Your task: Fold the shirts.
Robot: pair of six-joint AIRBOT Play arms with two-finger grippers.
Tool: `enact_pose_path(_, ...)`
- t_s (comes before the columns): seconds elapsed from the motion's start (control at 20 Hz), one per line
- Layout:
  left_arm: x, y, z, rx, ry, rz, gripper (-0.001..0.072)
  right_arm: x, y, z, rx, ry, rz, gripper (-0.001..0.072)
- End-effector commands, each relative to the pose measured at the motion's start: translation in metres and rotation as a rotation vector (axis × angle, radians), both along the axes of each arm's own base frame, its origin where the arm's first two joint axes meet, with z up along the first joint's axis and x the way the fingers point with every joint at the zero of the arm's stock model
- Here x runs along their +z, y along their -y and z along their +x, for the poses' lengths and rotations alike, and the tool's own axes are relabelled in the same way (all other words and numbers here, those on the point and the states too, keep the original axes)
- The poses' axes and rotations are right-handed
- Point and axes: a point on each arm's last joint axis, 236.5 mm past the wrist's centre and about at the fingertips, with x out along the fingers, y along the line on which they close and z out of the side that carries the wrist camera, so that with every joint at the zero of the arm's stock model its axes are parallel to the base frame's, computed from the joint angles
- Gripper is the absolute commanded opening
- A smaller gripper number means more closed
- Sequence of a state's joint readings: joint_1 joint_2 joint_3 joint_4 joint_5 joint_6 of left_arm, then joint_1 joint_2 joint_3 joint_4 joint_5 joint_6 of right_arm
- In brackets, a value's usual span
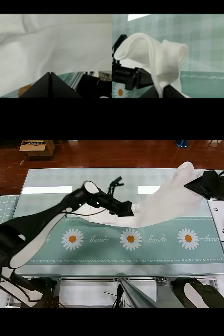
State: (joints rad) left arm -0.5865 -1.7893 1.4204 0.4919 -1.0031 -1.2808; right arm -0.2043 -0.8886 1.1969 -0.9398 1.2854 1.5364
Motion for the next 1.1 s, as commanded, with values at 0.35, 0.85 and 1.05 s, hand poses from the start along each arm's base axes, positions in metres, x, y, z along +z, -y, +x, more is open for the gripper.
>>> enact_pose_path(0.35, -0.028, 0.046, 0.008, 0.154, -0.031, -0.035, 0.0016, 0.022, -0.007, -0.034, -0.006, 0.017, 0.0, 0.0028)
enact_pose_path(0.85, 0.165, -0.296, 0.15, 0.565, 0.463, 0.134, 0.0015, -0.014, -0.058, -0.006, 0.135, 0.025, -0.156, 0.0028)
enact_pose_path(1.05, 0.244, -0.396, 0.118, 0.754, 0.595, 0.169, 0.0016, -0.043, -0.162, 0.052, 0.209, 0.131, -0.071, 0.0028)
